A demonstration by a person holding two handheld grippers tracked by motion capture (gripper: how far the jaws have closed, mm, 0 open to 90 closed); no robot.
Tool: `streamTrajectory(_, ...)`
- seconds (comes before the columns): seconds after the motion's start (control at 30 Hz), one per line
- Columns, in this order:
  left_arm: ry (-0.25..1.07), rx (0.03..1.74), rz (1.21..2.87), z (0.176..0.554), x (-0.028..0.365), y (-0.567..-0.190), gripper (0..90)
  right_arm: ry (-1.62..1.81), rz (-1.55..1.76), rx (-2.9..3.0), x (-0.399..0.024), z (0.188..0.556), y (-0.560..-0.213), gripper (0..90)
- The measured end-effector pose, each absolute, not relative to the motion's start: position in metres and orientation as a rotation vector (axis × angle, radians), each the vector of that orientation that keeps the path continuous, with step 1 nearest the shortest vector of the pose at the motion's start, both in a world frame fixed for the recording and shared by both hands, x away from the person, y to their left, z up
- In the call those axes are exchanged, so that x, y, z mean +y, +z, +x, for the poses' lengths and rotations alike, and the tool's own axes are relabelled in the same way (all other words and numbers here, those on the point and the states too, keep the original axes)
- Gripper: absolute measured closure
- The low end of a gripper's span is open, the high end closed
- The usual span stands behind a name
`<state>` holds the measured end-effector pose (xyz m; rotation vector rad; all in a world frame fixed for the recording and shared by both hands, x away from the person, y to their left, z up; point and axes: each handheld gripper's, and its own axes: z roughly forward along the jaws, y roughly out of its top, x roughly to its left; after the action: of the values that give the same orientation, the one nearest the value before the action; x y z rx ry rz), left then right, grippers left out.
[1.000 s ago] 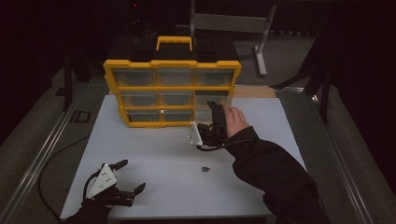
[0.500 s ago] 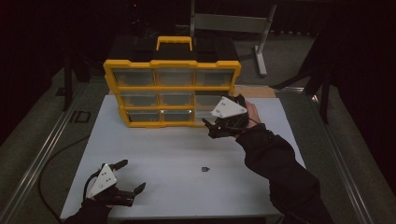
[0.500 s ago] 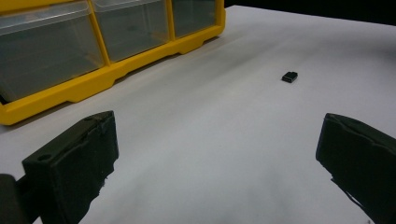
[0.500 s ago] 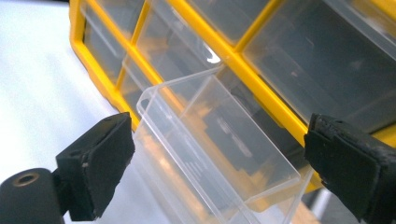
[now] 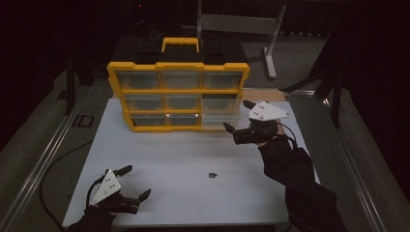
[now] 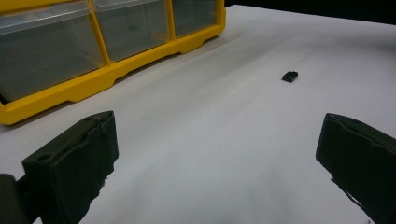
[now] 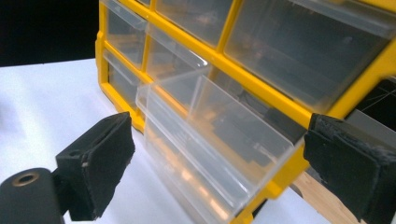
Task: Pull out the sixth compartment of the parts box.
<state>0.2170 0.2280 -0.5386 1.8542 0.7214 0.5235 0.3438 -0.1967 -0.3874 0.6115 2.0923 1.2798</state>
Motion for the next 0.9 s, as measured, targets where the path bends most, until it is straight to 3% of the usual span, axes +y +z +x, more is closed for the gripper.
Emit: streamTrajectory(0.9,0.525,0.726,1.857,0.217,0.228,-0.539,0.0,1.319,0.730,2.112,-0.254,0.307,-0.469,8.5)
